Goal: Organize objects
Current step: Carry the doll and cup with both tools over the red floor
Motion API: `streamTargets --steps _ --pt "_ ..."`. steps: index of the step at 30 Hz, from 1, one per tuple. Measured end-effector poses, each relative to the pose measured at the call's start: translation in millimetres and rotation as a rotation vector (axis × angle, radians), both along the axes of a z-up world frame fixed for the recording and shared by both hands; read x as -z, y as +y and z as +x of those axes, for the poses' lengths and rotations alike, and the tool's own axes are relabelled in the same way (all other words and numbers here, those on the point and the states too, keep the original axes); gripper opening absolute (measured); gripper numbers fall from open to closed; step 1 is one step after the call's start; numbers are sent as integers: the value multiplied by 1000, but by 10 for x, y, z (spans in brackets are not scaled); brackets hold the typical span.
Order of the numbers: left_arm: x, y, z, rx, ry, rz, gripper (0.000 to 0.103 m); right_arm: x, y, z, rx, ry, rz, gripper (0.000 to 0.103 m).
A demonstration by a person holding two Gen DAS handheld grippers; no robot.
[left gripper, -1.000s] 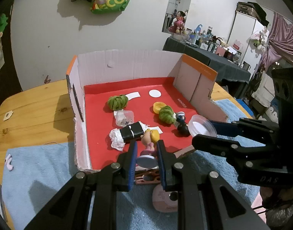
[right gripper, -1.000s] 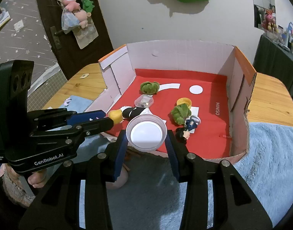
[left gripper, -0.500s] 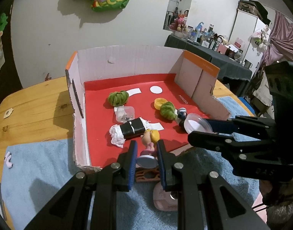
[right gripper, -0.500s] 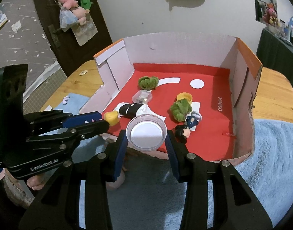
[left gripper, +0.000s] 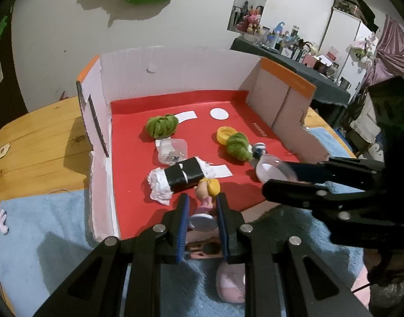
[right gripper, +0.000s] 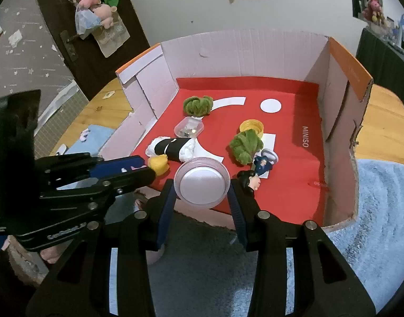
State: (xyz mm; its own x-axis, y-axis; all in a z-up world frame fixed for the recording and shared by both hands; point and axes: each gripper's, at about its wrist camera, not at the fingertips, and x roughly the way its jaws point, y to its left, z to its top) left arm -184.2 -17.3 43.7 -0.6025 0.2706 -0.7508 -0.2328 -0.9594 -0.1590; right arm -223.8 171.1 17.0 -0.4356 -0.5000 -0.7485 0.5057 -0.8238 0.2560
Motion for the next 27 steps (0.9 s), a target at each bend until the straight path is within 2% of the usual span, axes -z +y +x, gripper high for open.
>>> streamTargets --steps 3,9,14,27 --pt "9 -5 -51 -3 -4 -7 21 -23 14 -44 -1 -15 -20 39" --pt "60 17 -147 6 -22 -15 21 -16 -39 -149 0 -21 18 39" --pt "106 26 -227 13 -47 -17 21 96 -49 -264 -9 -85 22 39" --pt "192 34 -376 8 -81 -21 21 172 -68 -399 0 -97 55 39"
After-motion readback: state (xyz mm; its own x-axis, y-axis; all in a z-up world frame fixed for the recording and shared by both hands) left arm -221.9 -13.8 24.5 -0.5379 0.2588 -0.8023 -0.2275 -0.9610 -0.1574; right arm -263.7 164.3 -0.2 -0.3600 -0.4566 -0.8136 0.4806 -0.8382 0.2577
